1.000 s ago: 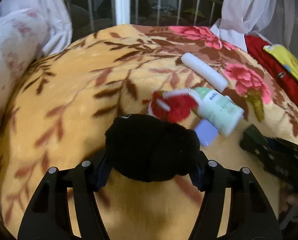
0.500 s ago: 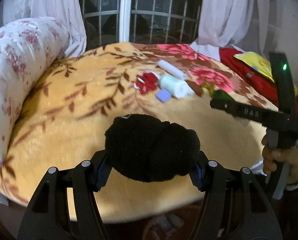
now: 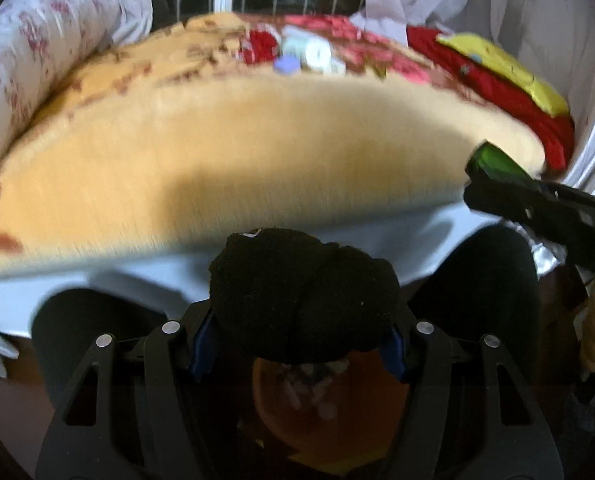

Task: Collect trash
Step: 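Carry the spray bottle and black pouch over the orange bucket and open both grippers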

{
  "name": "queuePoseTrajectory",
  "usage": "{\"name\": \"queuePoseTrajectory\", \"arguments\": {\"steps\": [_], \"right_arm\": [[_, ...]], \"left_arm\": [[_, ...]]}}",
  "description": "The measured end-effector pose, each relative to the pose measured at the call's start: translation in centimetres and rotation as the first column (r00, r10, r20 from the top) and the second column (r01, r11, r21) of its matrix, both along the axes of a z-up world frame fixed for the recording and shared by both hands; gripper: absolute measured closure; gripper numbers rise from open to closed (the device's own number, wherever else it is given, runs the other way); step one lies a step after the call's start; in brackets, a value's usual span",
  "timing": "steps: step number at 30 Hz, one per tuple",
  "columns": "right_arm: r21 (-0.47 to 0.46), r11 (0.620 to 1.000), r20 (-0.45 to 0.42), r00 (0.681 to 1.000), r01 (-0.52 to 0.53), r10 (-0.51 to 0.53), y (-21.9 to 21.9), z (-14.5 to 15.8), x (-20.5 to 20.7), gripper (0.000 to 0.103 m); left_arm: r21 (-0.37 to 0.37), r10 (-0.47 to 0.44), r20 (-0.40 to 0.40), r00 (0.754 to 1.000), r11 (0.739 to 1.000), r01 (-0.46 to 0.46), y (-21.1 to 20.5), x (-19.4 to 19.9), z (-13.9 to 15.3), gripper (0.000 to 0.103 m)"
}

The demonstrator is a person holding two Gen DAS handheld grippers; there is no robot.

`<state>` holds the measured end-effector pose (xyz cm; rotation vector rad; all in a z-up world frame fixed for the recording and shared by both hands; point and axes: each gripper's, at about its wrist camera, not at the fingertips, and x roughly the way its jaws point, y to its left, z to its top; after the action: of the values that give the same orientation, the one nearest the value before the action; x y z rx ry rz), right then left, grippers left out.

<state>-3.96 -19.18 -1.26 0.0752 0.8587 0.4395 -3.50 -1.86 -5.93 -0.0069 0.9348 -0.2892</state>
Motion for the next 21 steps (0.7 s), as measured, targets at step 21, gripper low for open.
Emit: {"name": "queuePoseTrajectory", "arguments": {"steps": [21], "right_arm": [[-0.029, 0.998, -0.385, 0.921, 0.046, -0.054, -0.5, -12.6, -0.9, 0.066]], "left_arm": [[0.088, -0.002, -0.323, 0.946, 0.996, 0.032, -2.2, 1.2, -9.8, 0.04]]}}
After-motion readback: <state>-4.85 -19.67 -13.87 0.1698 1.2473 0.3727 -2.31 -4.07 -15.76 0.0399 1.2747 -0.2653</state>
